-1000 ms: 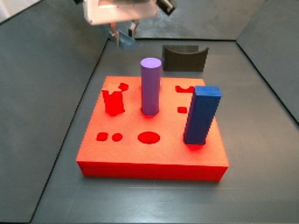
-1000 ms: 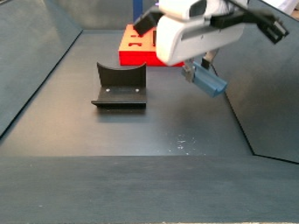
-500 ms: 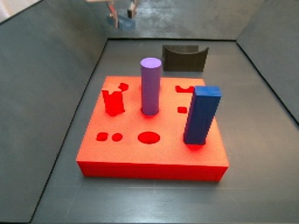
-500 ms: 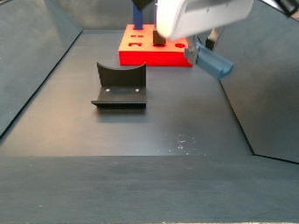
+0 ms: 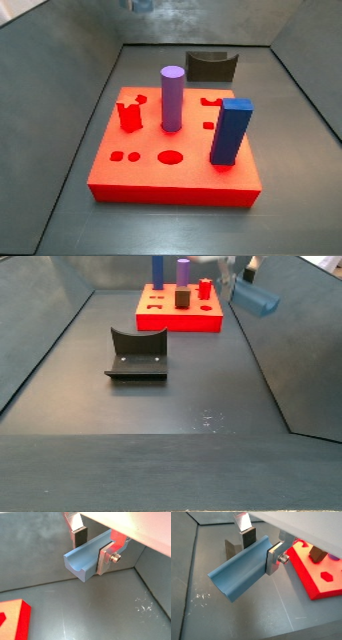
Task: Pick up the arch object. Move up. Place the arch object on the fixture. Regrasp the arch object. Move to above the board. Insert the arch object.
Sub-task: Place the arch object on the fixture.
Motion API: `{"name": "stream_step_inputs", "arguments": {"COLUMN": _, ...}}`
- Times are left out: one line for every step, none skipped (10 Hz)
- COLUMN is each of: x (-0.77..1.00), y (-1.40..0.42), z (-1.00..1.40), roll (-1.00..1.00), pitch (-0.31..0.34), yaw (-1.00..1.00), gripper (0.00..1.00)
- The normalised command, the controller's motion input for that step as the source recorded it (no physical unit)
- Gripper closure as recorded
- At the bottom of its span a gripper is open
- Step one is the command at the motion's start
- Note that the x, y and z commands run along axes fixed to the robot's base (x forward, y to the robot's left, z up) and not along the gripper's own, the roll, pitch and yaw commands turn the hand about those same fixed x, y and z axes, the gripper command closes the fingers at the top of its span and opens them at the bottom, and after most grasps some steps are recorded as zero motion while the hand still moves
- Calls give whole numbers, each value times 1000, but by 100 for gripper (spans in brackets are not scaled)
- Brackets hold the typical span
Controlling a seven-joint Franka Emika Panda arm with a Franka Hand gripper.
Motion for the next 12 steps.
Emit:
{"name": "stream_step_inputs", "arguments": {"x": 1000, "y": -294, "z": -183, "roll": 154, "pitch": -92, "yaw": -1000, "gripper": 100}}
{"name": "stream_step_inputs", "arguments": {"x": 1000, "y": -289, "z": -231, "roll": 149, "pitch": -87, "yaw": -1000, "gripper": 100}}
{"name": "stream_step_inputs", "arguments": {"x": 1000, "y": -254, "z": -216, "roll": 144, "pitch": -94, "yaw": -1000, "gripper": 100}}
{"name": "stream_step_inputs", "arguments": {"x": 1000, "y": -240, "z": -198, "roll": 139, "pitch": -89, "yaw": -1000, "gripper": 100}}
{"name": "stream_step_inputs", "arguments": {"x": 1000, "y": -219, "z": -184, "roll": 153, "pitch": -78, "yaw": -1000, "gripper": 100}}
{"name": "stream_step_inputs", "arguments": {"x": 1000, "y": -210, "z": -182, "roll": 164, "pitch": -73, "yaw": -1000, "gripper": 100}}
{"name": "stream_step_inputs", "arguments": {"x": 1000, "y": -189, "z": -169, "roll": 186, "pitch": -57, "yaw": -1000, "gripper": 100}}
{"name": "stream_step_inputs", "arguments": {"x": 1000, "y": -175, "z": -161, "roll": 202, "pitch": -28, "yaw": -897, "gripper": 100}}
{"name": "stream_step_inputs", "arguments": {"x": 1000, "y": -160, "z": -154, "roll": 176, "pitch": -3, "yaw": -645, "gripper": 100}}
{"name": "stream_step_inputs", "arguments": {"x": 1000, "y": -145, "z": -147, "roll": 144, "pitch": 24, "yaw": -430, "gripper": 100}}
{"name": "stream_step_inputs", "arguments": {"x": 1000, "y": -131, "z": -136, "roll": 122, "pitch": 38, "yaw": -278, "gripper": 100}}
{"name": "stream_step_inputs", "arguments": {"x": 1000, "y": -123, "z": -131, "roll": 112, "pitch": 43, "yaw": -208, "gripper": 100}}
